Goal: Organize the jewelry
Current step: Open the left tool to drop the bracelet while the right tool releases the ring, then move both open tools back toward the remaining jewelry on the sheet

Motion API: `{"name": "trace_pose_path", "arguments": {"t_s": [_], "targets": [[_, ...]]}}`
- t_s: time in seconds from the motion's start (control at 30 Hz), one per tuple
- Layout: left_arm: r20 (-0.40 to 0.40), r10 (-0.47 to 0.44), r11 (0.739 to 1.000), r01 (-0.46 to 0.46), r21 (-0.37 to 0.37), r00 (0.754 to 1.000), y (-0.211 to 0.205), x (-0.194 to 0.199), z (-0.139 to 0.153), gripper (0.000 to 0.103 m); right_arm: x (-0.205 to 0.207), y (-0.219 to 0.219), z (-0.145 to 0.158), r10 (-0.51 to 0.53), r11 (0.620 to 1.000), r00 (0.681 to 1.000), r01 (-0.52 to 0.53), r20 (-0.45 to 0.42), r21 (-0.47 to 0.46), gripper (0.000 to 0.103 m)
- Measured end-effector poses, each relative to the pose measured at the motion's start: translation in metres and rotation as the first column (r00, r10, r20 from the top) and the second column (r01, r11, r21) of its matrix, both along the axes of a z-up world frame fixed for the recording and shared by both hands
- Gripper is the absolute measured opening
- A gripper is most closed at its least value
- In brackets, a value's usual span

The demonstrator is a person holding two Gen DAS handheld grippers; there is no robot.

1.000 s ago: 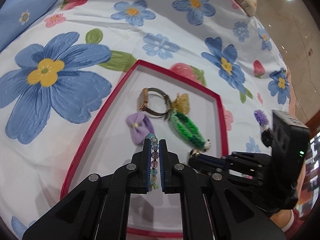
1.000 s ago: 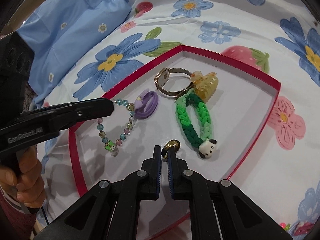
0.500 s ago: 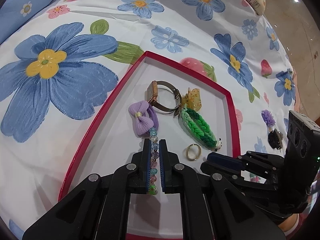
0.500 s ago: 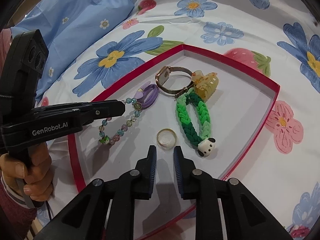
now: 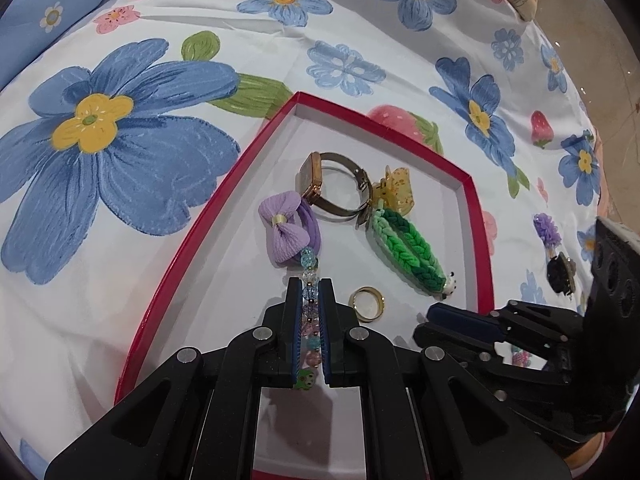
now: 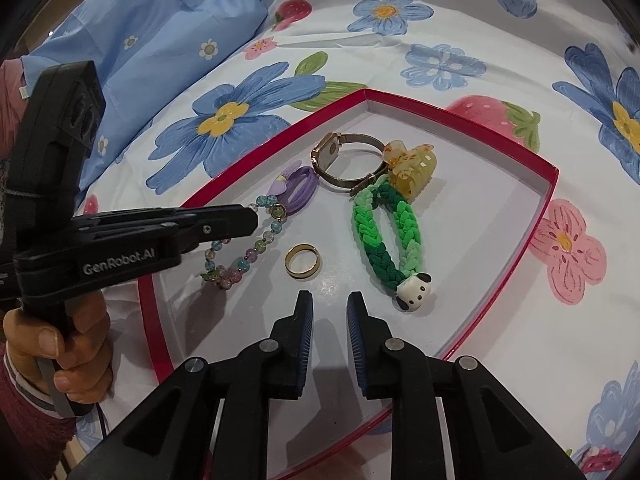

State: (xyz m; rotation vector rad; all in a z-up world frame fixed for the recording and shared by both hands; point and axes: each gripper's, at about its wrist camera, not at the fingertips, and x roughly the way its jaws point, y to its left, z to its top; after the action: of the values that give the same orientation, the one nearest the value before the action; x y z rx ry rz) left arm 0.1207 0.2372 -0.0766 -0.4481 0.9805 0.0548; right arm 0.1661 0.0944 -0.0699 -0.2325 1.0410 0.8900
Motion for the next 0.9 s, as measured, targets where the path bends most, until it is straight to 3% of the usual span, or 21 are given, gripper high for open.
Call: {"name": "trace_pose_path", "arguments": {"t_s": [0.3, 0.4, 0.47, 0.57, 0.73, 0.9], "targets": [[-0.019, 0.0, 0.999, 0.001, 0.034, 1.0, -0.005, 0.0, 0.001, 0.007, -0.007, -0.014, 0.016, -0.023, 0.999, 1.0, 0.023, 0.012, 0.043, 0.021], [-0.023, 0.002, 0.999, -0.001, 0.043, 1.0, -0.006, -0.002, 0.003, 0.018, -0.011, -0.025, 0.023, -0.039, 0.997, 0.999, 0.038, 0.017, 0.063, 0.021], [-0.017, 0.009, 0.999, -0.009, 0.05, 1.0, -0.006, -0.005, 0.006, 0.032, -0.013, -0.034, 0.028, -0.057, 0.995, 0.998, 0.056, 0.02, 0.077, 0.024], [-0.011, 0.009, 0.999, -0.008, 0.052, 1.0, -0.009, -0.01, 0.011, 0.033, -0.016, -0.049, 0.034, -0.081, 0.991, 0.996, 0.079, 0.021, 0.107, 0.032], [-0.002, 0.003, 0.998, -0.003, 0.068, 1.0, -0.018, -0.018, 0.021, 0.041, -0.022, -0.078, 0.043, -0.132, 0.981, 0.991, 0.128, 0.019, 0.144, 0.032], [0.012, -0.017, 0.997, 0.017, 0.074, 1.0, -0.033, -0.029, 0.03, 0.041, -0.033, -0.117, 0.051, -0.2, 0.965, 0.98, 0.194, 0.017, 0.177, 0.039]]}}
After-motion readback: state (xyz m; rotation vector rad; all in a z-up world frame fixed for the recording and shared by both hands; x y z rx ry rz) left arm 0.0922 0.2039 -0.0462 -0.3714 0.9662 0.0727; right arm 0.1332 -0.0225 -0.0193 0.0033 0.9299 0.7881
